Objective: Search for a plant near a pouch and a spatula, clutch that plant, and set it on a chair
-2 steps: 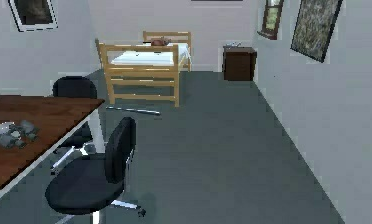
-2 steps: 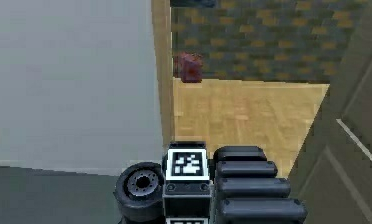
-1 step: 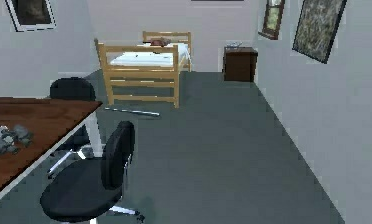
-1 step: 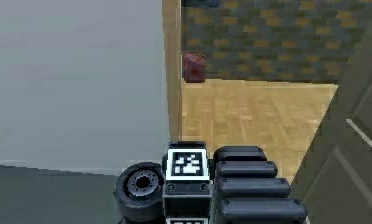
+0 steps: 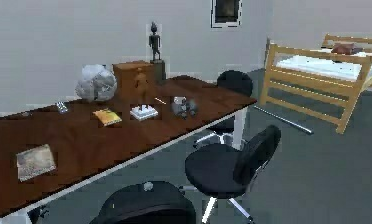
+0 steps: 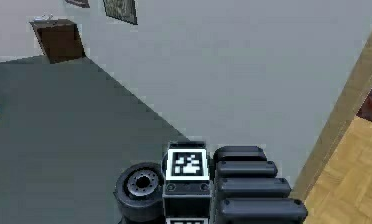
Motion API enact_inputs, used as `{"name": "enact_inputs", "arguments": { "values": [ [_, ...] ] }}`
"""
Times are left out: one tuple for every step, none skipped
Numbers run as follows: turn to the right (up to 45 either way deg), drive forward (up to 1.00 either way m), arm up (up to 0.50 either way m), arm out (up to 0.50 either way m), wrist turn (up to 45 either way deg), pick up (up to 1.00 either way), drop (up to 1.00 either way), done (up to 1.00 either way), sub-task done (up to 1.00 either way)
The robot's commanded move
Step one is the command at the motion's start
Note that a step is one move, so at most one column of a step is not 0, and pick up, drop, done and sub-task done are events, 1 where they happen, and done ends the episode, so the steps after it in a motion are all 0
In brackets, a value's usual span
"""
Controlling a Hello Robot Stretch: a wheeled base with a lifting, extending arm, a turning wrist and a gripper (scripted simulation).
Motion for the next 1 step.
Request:
{"name": "enact_inputs", "arguments": {
  "values": [
    [42.0,0.0,0.0,0.0,0.0,0.0,0.0,0.0,0.0]
  ]
}}
